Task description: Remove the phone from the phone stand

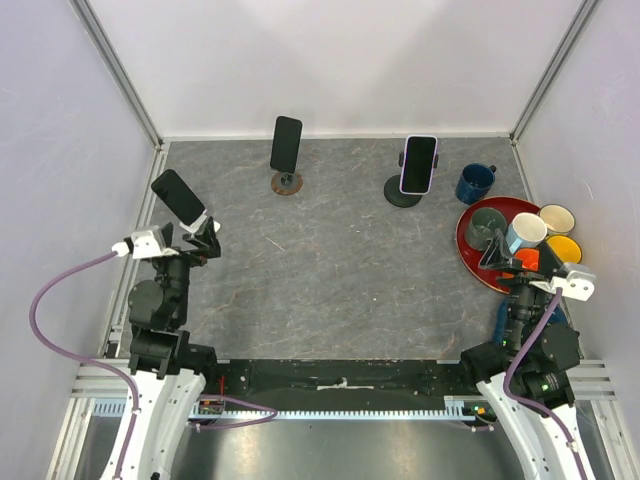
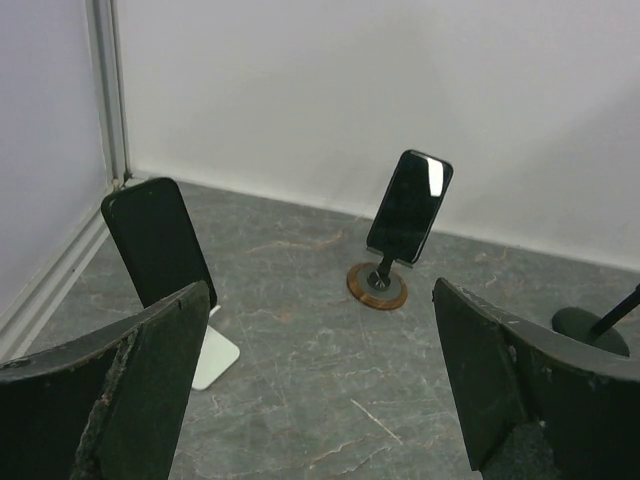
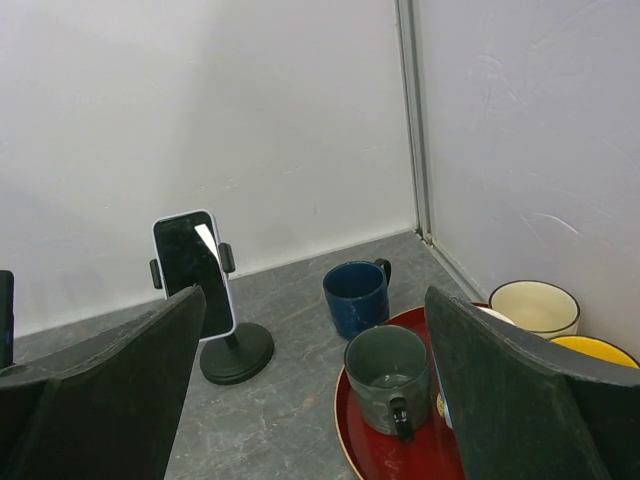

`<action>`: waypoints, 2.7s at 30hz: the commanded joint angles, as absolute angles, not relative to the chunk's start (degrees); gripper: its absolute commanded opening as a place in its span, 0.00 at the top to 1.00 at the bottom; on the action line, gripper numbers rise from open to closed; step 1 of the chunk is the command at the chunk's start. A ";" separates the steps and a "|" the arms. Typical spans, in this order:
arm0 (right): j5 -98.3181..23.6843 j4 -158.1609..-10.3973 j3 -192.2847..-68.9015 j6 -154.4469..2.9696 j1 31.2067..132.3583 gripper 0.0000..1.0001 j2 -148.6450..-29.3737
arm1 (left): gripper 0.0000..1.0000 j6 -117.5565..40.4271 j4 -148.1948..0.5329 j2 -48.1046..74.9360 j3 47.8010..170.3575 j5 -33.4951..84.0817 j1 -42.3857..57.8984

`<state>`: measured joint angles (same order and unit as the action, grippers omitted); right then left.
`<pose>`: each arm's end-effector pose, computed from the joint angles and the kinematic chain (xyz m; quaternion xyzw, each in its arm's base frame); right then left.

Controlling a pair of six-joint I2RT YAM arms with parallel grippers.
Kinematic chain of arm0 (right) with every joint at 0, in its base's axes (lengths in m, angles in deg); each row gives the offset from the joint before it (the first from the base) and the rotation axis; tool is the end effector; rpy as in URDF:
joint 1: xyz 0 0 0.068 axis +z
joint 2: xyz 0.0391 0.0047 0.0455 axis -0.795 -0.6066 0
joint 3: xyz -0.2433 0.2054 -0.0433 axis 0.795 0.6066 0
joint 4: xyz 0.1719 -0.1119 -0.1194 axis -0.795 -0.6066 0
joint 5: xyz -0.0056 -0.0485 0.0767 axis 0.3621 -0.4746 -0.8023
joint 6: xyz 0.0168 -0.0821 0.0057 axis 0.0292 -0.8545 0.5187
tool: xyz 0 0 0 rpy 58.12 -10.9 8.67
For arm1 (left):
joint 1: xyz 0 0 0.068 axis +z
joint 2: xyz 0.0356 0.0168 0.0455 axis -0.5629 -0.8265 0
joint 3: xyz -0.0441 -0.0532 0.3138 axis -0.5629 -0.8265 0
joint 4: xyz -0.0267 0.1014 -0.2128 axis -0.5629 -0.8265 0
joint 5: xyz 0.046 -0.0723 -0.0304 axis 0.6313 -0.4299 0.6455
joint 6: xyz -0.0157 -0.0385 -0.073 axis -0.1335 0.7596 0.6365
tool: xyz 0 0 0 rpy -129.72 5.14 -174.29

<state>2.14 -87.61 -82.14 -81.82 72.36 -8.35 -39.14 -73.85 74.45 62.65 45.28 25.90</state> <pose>0.0136 -0.0363 0.3211 0.1376 0.5623 -0.0071 0.8153 0.0624 0.0060 0.3274 -0.0944 0.6142 -0.0690 0.7805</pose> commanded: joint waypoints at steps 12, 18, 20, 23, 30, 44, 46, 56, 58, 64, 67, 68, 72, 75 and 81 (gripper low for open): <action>2.76 -87.99 -84.93 -80.88 75.86 0.02 -8.19 | 0.00 -31.26 -92.80 37.59 82.96 43.57 26.08; 3.28 -88.61 -85.37 -80.97 77.70 0.02 -8.19 | 0.00 -23.35 -96.32 30.03 89.54 60.94 26.08; 3.46 -88.78 -85.46 -81.06 78.23 0.02 -8.19 | 0.00 -23.16 -95.63 28.19 90.34 67.81 26.34; 3.46 -88.78 -85.46 -81.15 79.02 0.02 -8.19 | 0.00 -22.81 -95.01 25.73 91.66 72.31 27.57; 4.34 -89.31 -85.72 -81.59 81.31 0.02 -8.19 | 0.02 -21.93 -89.56 17.20 94.03 75.92 30.12; 6.01 -89.40 -85.46 -82.11 84.65 0.02 -8.19 | 0.00 -16.39 -86.93 -1.87 104.23 83.12 32.59; 6.01 -89.40 -85.37 -82.20 85.00 0.02 -8.19 | 0.00 -16.66 -86.92 -3.11 105.46 84.35 32.67; 5.92 -88.87 -84.75 -82.64 85.79 0.02 -8.11 | 0.00 -20.35 -83.50 -7.33 108.45 87.08 32.67; 5.92 -88.69 -84.67 -83.61 85.88 0.02 -8.19 | 0.00 -20.87 -83.32 -8.12 108.80 87.34 32.76; 5.92 -88.61 -84.67 -83.78 86.05 0.02 -8.19 | 0.00 -21.40 -83.14 -9.79 110.03 87.78 32.85; 6.01 -88.61 -84.58 -83.78 86.14 0.02 -8.19 | 0.00 -21.05 -83.23 -10.40 110.12 88.66 32.94; 6.01 -88.61 -84.58 -83.96 86.23 0.02 -8.19 | 0.00 -20.97 -83.23 -10.41 110.21 88.92 32.94; 6.01 -88.61 -84.58 -83.96 86.41 0.02 -8.11 | 0.00 -20.70 -83.40 -10.76 110.12 89.54 33.20; 6.10 -88.60 -84.58 -84.14 86.58 0.02 -8.11 | 0.00 -19.74 -84.37 -11.11 110.12 89.45 33.73; 6.18 -88.60 -84.58 -84.22 86.67 0.02 -8.19 | 0.01 -18.68 -85.34 -11.72 109.77 88.23 33.99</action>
<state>5.33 -89.38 -84.02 -83.44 86.24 -8.35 -20.78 -86.15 -10.97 108.04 85.78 33.59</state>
